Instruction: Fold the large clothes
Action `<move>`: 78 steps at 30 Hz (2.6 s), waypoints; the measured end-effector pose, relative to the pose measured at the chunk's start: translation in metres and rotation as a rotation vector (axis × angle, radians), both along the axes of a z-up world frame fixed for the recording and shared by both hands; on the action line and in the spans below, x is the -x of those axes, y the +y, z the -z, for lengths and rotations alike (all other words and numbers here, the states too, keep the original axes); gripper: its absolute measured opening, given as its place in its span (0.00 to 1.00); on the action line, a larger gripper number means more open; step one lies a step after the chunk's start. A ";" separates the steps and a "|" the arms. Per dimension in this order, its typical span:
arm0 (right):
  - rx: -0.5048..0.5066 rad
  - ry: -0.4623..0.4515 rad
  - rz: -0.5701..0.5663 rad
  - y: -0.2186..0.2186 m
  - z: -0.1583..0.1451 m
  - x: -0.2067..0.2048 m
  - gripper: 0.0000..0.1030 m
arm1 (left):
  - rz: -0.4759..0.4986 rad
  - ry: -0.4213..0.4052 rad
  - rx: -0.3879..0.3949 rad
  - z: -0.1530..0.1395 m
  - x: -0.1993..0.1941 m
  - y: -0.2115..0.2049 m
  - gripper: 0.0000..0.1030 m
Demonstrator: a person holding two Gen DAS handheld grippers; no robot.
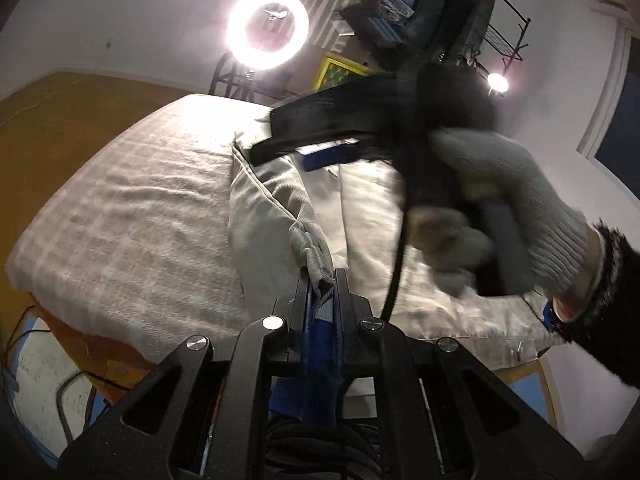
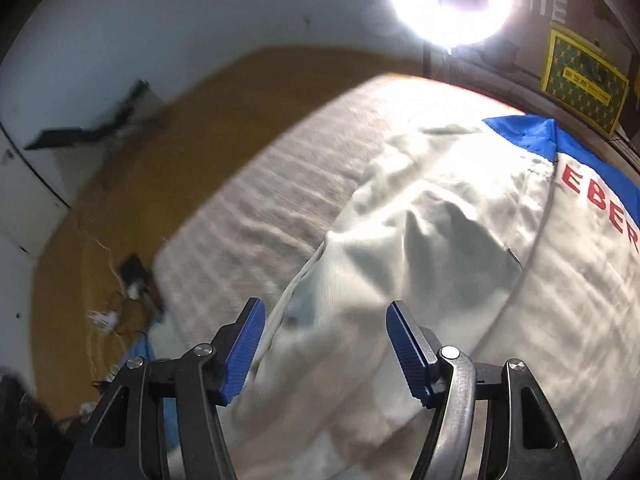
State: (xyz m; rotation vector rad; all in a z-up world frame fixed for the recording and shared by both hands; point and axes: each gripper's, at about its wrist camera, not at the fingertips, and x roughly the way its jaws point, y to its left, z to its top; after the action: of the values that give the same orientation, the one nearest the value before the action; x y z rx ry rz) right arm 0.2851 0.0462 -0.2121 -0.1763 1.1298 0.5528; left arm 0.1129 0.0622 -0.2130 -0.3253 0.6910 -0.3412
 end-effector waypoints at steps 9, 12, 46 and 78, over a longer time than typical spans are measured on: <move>0.200 0.036 -0.042 0.042 0.037 -0.018 0.59 | 0.035 -0.010 -0.051 -0.004 0.004 -0.017 0.06; 0.251 0.036 -0.027 0.037 0.045 -0.019 0.31 | 0.043 -0.009 -0.060 -0.005 0.004 -0.021 0.06; -0.572 0.113 0.523 -0.260 0.060 0.049 0.10 | 0.392 -0.025 -0.300 -0.012 0.044 -0.167 0.05; 0.112 -0.246 0.236 -0.128 -0.023 -0.126 0.02 | 0.348 0.042 -0.154 -0.007 0.028 -0.154 0.05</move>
State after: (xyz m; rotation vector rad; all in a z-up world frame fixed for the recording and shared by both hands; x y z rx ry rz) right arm 0.4116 -0.0817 -0.1895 -0.1985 0.9259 0.2501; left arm 0.0849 -0.0919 -0.2059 -0.0642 0.8117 -0.6094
